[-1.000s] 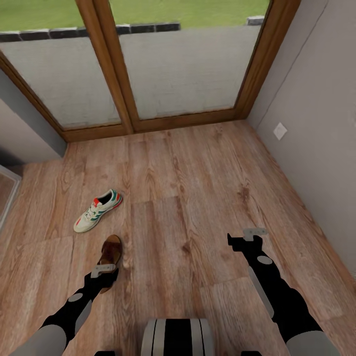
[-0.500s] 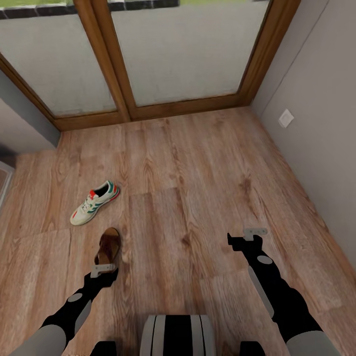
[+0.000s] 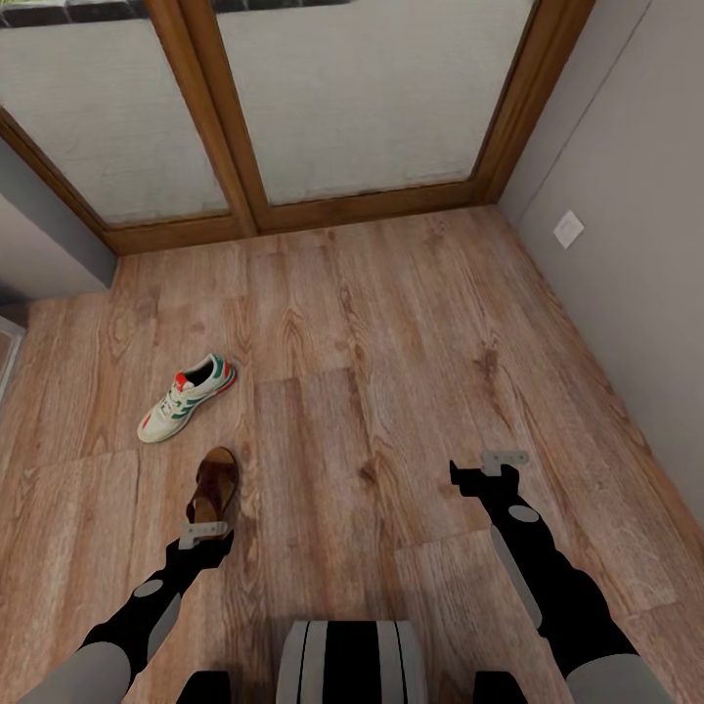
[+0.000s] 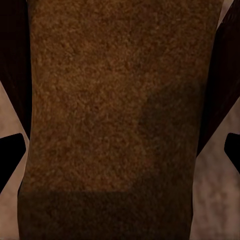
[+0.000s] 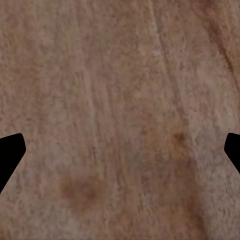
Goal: Pick up the two gym shoes and the two sandals from the corridor floor and place them onto the hallstand (shoe rack) in the corridor, making sure they are on the rack and not on the floor. Arrange them so the two gym shoes are next to each other and the two sandals are next to each other.
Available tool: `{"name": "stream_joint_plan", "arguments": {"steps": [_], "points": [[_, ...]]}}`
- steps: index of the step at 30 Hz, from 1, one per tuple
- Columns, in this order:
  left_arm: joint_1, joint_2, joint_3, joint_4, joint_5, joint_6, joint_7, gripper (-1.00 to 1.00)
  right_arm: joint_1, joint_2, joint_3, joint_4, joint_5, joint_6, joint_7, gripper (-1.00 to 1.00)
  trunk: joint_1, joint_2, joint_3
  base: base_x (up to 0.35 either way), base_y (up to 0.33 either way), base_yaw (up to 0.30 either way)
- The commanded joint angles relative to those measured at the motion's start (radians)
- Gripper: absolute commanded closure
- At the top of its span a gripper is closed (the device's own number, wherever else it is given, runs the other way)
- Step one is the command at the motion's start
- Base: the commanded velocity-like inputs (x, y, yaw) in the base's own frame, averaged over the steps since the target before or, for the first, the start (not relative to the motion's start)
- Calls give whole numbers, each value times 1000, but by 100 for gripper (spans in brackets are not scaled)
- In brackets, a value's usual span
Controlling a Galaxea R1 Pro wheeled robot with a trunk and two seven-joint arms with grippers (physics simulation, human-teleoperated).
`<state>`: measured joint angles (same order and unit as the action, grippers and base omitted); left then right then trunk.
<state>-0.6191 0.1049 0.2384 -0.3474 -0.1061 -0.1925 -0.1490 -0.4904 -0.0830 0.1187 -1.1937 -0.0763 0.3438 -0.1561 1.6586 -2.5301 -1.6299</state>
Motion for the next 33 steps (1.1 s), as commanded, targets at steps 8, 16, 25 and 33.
{"name": "stream_joint_plan", "arguments": {"steps": [8, 16, 25, 33], "points": [[-1, -1, 8, 1, -11, -4, -6, -100, 0, -1, 4, -1, -8, 4, -10, -100, 0, 0, -1, 0, 0, 0], [-1, -1, 7, 1, -11, -14, -6, -100, 0, -1, 4, -1, -8, 4, -10, -100, 0, 0, -1, 0, 0, 0], [13, 2, 9, 1, -11, -49, -6, -100, 0, -1, 4, 0, -8, 4, -10, -100, 0, 0, -1, 0, 0, 0], [15, 1, 9, 1, -11, -51, -6, -100, 0, -1, 4, 0, -8, 4, -10, -100, 0, 0, -1, -37, 0, 0]]}}
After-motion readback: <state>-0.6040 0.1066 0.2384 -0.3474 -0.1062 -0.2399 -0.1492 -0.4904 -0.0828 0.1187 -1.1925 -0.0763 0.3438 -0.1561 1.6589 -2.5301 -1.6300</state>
